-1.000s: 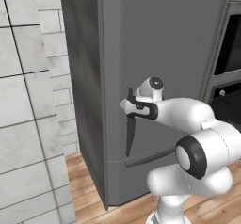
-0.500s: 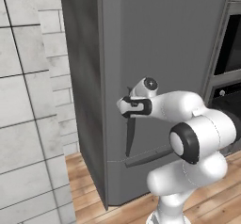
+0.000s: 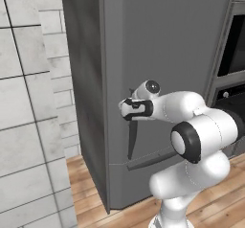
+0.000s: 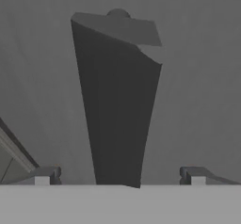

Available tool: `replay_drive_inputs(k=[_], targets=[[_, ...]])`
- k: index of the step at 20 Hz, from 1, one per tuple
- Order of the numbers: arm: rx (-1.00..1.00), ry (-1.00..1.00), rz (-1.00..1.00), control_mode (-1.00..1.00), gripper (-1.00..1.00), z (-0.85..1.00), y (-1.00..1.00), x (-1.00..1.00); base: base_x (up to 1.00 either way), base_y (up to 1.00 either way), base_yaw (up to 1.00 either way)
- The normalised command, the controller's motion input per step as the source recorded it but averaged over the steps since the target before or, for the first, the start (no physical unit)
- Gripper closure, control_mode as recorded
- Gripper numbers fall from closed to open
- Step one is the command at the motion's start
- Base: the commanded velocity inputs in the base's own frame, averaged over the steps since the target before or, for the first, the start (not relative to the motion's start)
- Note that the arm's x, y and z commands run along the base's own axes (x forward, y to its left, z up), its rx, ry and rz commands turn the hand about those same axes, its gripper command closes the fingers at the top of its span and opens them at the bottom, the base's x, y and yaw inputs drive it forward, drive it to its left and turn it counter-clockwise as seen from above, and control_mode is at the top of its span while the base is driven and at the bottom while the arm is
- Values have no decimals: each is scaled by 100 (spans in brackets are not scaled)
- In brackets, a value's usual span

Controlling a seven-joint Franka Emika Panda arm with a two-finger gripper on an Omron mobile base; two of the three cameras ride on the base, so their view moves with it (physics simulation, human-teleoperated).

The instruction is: Retrieve a lemon from the fridge and place it on the cutting board with the fish.

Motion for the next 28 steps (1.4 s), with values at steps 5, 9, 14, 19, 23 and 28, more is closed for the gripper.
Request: replay_drive_inputs(k=[5, 9, 14, 19, 23, 28], targets=[[0, 0, 0, -100, 100, 0, 0, 29, 0, 0, 0], [0, 3, 0, -100, 100, 0, -1, 9, 0, 0, 0], [0, 0, 0, -100, 100, 0, -8, 0, 0, 0, 0], [0, 0, 0, -100, 100, 0, -27, -10, 0, 0, 0], [2, 0, 0, -100, 100, 3, -61, -74, 0, 0, 0], [7, 0, 0, -100, 100, 11, -95, -100, 0, 0, 0]])
